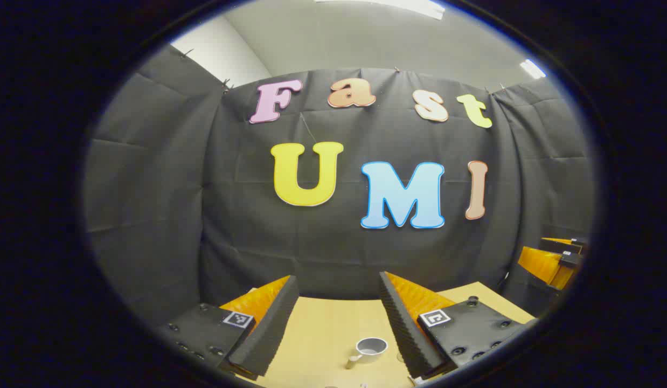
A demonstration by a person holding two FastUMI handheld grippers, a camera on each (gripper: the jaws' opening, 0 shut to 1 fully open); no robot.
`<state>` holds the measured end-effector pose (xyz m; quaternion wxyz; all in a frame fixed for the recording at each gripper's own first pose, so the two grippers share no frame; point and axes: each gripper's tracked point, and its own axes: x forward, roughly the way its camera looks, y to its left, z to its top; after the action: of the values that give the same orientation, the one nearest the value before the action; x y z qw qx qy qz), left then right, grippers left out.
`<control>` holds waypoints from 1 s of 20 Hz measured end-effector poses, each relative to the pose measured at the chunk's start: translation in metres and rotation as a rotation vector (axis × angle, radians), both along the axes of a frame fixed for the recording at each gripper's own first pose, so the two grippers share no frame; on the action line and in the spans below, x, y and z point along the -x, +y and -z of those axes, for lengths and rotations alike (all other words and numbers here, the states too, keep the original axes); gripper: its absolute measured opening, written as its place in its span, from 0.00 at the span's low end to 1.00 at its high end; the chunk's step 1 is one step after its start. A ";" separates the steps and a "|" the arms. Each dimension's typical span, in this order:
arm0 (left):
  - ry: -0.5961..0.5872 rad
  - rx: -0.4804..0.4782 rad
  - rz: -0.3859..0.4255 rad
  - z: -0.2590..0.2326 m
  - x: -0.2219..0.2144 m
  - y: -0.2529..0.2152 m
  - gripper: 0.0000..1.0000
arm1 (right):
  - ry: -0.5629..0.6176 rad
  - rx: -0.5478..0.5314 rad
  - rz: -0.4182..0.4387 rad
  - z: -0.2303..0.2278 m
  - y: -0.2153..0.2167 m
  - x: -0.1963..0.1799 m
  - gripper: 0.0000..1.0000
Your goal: Put the toothbrush and toothpaste on the desktop into the cup, then pick up the cup and place it on the coaster on the desktop.
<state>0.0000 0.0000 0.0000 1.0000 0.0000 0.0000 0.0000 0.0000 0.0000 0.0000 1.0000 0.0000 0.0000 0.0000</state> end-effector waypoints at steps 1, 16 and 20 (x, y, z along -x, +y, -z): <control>-0.002 0.008 0.002 0.000 0.001 -0.001 0.96 | 0.002 -0.006 0.001 0.001 0.001 0.000 0.93; 0.074 -0.055 -0.003 0.032 0.017 -0.021 0.96 | 0.105 -0.025 0.003 0.023 0.004 -0.002 0.91; 0.211 -0.037 0.014 0.096 0.022 -0.024 0.96 | 0.259 -0.045 -0.011 0.072 0.004 0.011 0.91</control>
<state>-0.0225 -0.0237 -0.0956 0.9943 0.0183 0.1051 -0.0068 -0.0111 0.0036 -0.0723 0.9913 0.0227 0.1292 0.0056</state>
